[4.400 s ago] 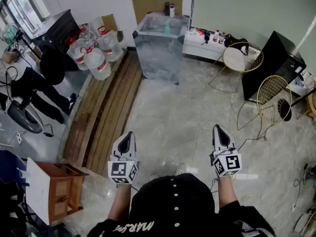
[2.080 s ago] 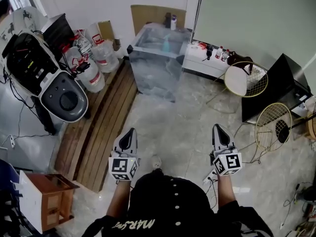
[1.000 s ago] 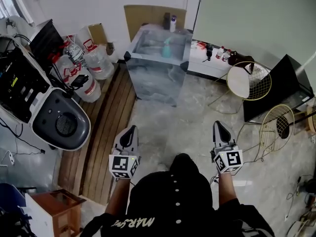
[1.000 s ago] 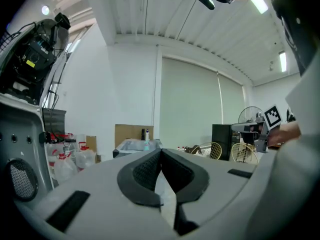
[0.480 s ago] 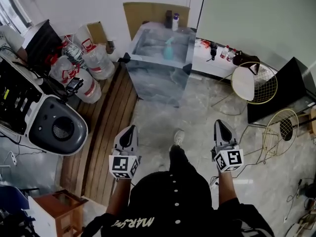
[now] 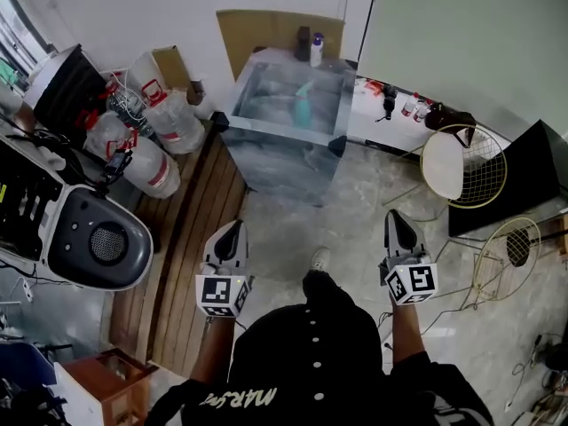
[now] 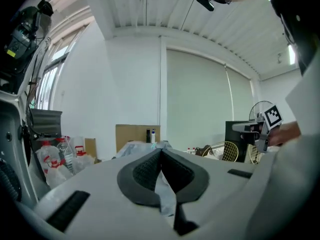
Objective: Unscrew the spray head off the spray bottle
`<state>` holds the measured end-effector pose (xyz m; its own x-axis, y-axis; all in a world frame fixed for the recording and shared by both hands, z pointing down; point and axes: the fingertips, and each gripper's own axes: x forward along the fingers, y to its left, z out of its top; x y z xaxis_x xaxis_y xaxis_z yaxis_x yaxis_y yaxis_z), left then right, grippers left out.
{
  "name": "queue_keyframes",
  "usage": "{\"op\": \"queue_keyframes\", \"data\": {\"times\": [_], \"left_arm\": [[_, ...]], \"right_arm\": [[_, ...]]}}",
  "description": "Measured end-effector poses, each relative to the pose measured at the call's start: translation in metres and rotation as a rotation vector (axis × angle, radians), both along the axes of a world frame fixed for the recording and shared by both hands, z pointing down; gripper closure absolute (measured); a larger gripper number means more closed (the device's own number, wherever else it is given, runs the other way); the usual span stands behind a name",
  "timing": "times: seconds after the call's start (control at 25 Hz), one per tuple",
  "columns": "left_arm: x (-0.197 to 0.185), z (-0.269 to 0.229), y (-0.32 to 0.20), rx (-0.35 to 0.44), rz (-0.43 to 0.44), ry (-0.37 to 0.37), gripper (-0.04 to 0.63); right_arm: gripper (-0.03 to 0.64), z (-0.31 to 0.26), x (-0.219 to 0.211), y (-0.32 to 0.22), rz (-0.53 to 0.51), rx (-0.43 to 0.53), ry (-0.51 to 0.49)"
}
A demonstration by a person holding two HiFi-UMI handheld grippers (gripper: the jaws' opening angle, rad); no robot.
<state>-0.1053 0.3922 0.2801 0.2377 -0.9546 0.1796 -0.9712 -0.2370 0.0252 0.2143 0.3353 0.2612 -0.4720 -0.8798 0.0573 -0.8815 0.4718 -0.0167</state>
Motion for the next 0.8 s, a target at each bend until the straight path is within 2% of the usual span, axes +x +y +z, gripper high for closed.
{"op": "queue_keyframes", "data": {"times": [0.44, 0.8], "left_arm": [[0.018, -0.022, -0.105, -0.011, -0.011, -0.023, 0.571], [0.038, -0.018, -0.178, -0.043, -0.021, -0.013, 0.571]], "right_arm": [[0.604, -0.015, 0.004, -0.113, -0.049, -0.012, -0.020], [0.604, -0.009, 0.017, -0.192, -0.079, -0.027, -0.021]]}}
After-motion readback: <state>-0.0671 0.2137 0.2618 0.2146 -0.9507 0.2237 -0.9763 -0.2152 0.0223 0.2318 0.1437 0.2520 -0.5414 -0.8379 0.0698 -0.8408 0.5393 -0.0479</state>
